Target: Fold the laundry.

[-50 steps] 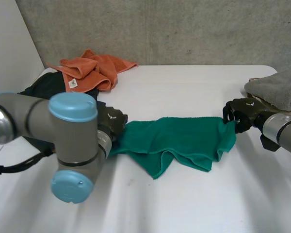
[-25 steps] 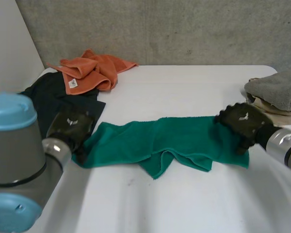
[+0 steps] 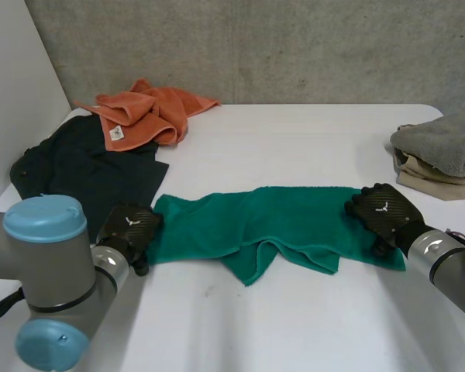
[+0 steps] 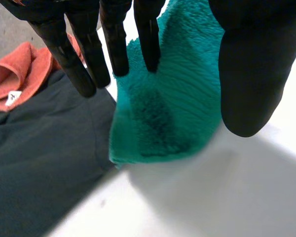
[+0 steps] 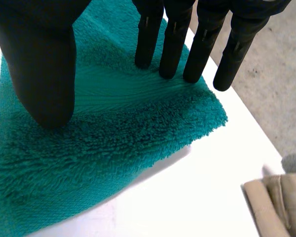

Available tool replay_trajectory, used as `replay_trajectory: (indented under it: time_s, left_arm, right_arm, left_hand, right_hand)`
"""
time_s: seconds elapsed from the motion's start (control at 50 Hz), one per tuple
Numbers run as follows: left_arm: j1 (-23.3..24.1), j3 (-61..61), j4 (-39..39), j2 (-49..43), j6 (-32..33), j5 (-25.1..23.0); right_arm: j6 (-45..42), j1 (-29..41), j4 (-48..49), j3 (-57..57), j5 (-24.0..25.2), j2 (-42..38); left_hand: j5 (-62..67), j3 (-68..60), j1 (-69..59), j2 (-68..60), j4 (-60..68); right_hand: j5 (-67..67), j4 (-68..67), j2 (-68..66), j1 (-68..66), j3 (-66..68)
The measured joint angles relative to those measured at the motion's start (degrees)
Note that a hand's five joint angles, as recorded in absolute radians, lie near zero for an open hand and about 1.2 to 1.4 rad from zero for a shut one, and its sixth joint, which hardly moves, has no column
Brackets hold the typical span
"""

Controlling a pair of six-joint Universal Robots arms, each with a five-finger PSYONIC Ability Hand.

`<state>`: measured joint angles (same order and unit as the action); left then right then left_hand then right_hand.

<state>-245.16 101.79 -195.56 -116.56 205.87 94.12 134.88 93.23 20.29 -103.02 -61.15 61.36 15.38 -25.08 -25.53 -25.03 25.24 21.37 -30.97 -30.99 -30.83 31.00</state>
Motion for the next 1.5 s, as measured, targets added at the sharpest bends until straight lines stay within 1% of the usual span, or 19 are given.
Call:
replay_trajectory:
  time_s: [0.1,0.14,0.18,0.22,0.26,0.34,0.44,0.54,0.6,0.66,0.68,0.76,0.82,0.88,0.98,1.1,1.26,1.38,1.5]
  left_arm:
    - [0.46,-2.07,-2.61,-3.08,4.59,0.94]
    - [0.68,-3.03,-3.92,-4.32,6.37,1.23]
    - [0.85,-3.85,-5.14,-5.17,7.64,1.48]
    - [0.99,-4.81,-6.62,-5.82,8.78,1.87]
    - [1.10,-5.90,-8.03,-6.03,9.49,2.26]
    - [1.25,-8.26,-10.04,-5.92,10.04,2.78]
    - [1.28,-17.44,-13.40,-5.26,9.95,2.81]
    - [0.91,-31.50,-15.17,-4.47,8.99,2.26]
    - [1.01,-38.66,-12.78,-3.97,8.23,2.30]
    - [1.59,-42.28,-6.78,-3.60,7.36,2.78]
    - [1.99,-42.66,-2.72,-3.41,6.84,3.17]
    - [2.78,-39.15,6.00,-2.35,5.07,4.15]
    - [3.07,-33.85,8.20,-0.19,3.53,4.66]
    - [3.43,-28.53,7.42,3.04,2.42,4.80]
    - [4.66,-23.17,5.05,9.00,2.23,4.58]
    - [7.13,-21.86,7.41,16.23,3.06,4.34]
    - [10.81,-23.96,14.28,24.18,2.53,4.67]
    - [11.91,-27.13,16.84,26.88,1.21,5.67]
    - [11.10,-30.39,19.48,28.48,-0.70,6.38]
  right_arm:
    - [3.42,-0.03,-0.85,1.57,-1.31,-1.29]
    - [4.77,-0.01,-1.18,2.41,-1.82,-1.95]
    - [5.63,0.05,-1.37,3.10,-2.25,-2.44]
    - [6.33,0.18,-1.47,3.85,-2.77,-2.84]
    - [6.90,0.49,-1.51,4.95,-3.53,-3.12]
    - [7.69,1.29,-1.42,7.31,-4.80,-3.37]
    - [10.97,3.56,-0.79,16.43,-8.54,-3.98]
    - [17.58,5.75,-0.97,31.11,-16.80,-3.75]
    - [21.86,6.86,-4.80,38.31,-21.47,-2.69]
    - [25.43,7.90,-12.59,42.07,-23.53,-1.18]
    - [26.99,8.36,-17.78,42.64,-23.65,-0.31]
    - [30.02,9.06,-31.78,39.74,-21.97,1.94]
    - [31.91,9.21,-39.05,33.94,-20.00,3.91]
    - [33.84,9.42,-41.27,27.84,-18.67,5.78]
    - [37.46,10.90,-37.66,19.25,-18.33,8.16]
    - [40.12,15.82,-27.54,14.01,-22.42,6.83]
    - [40.69,23.58,-20.74,17.30,-32.64,-1.06]
    - [40.98,26.58,-20.16,21.47,-35.80,-6.17]
    - [40.57,26.87,-17.77,26.00,-39.06,-9.95]
  left_hand:
    - [15.93,-16.33,-17.87,-17.18,16.31]
    - [29.79,-30.86,-31.95,-31.15,30.43]
    - [37.66,-38.74,-39.05,-39.13,38.42]
    - [40.71,-42.02,-40.39,-42.53,42.29]
    - [40.82,-42.90,-40.39,-43.42,43.06]
    - [40.82,-42.92,-40.39,-43.43,43.07]
    - [40.82,-42.99,-40.39,-43.45,43.09]
    - [40.82,-42.99,-40.39,-43.49,43.10]
    - [40.82,-42.99,-40.39,-43.49,43.10]
    - [41.13,-42.99,-40.39,-43.49,43.10]
    - [41.39,-42.99,-40.39,-43.49,43.10]
    - [41.39,-42.99,-40.39,-43.49,43.10]
    - [41.39,-42.99,-40.39,-43.50,43.11]
    - [41.39,-42.99,-40.39,-43.50,43.12]
    - [41.39,-42.99,-40.39,-43.50,43.22]
    - [41.39,-42.99,-40.39,-43.50,43.27]
    - [41.39,-43.07,-40.39,-43.51,43.29]
    - [41.39,-43.07,-40.39,-43.53,43.30]
    - [41.39,-43.07,-40.39,-43.54,43.30]
  right_hand:
    - [6.36,-6.63,-6.76,-7.04,6.81]
    - [11.44,-11.91,-12.12,-12.33,12.05]
    - [22.30,-22.78,-23.24,-22.44,22.91]
    - [33.53,-33.91,-34.51,-33.97,33.87]
    - [36.04,-37.11,-36.60,-35.04,36.75]
    - [36.05,-37.50,-36.60,-35.04,37.03]
    - [36.05,-37.53,-36.60,-35.04,37.06]
    - [36.06,-37.57,-36.60,-35.04,37.18]
    - [36.08,-37.57,-36.60,-35.04,37.18]
    - [27.87,-27.94,-27.40,-27.47,27.70]
    - [20.48,-21.15,-20.45,-20.71,20.92]
    - [0.90,-1.79,-1.36,-1.57,1.67]
    - [-6.15,4.50,4.78,4.19,-4.19]
    - [-7.83,5.97,5.53,4.55,-4.66]
    - [-9.22,7.07,6.37,5.85,-5.90]
    - [-9.43,7.07,6.37,5.85,-5.90]
    - [-9.44,7.28,6.37,5.85,-5.90]
    - [-6.83,6.29,6.03,5.40,-5.66]
    - [3.25,-3.52,-3.68,-3.83,3.53]
